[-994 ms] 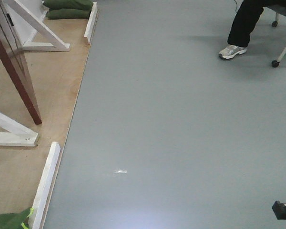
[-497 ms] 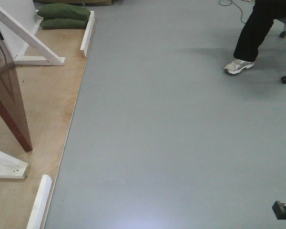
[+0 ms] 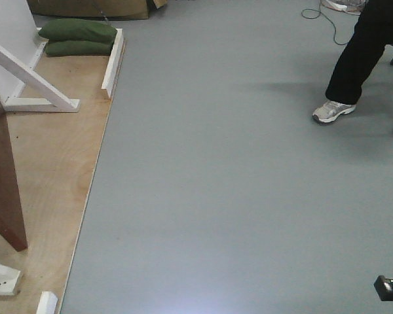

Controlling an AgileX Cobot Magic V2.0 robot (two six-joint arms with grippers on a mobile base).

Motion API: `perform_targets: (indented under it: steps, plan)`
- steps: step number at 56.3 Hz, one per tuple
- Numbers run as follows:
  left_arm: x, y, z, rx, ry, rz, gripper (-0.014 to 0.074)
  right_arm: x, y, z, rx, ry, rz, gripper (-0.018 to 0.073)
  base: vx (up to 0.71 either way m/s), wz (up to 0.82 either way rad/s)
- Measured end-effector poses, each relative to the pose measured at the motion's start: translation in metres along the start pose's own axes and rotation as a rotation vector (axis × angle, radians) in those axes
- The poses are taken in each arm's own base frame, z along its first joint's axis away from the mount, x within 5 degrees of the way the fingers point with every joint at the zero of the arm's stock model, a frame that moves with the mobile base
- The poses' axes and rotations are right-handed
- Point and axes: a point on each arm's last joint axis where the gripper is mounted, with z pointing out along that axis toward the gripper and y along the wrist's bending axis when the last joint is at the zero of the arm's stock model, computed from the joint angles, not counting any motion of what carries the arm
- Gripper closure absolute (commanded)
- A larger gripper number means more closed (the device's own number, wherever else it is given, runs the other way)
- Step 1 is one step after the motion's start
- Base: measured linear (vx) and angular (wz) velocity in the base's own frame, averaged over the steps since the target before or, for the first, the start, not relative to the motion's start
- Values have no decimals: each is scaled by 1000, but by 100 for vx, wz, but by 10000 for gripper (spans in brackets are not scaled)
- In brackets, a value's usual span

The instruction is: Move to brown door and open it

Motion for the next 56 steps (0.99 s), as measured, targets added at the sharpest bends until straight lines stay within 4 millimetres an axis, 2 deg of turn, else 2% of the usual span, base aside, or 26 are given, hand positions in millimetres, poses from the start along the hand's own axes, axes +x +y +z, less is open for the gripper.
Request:
perform_targets:
  steps: [56]
  plan:
    - [0, 0, 0, 0, 0, 0, 600, 0, 0, 0, 0, 0, 0, 559, 28, 1]
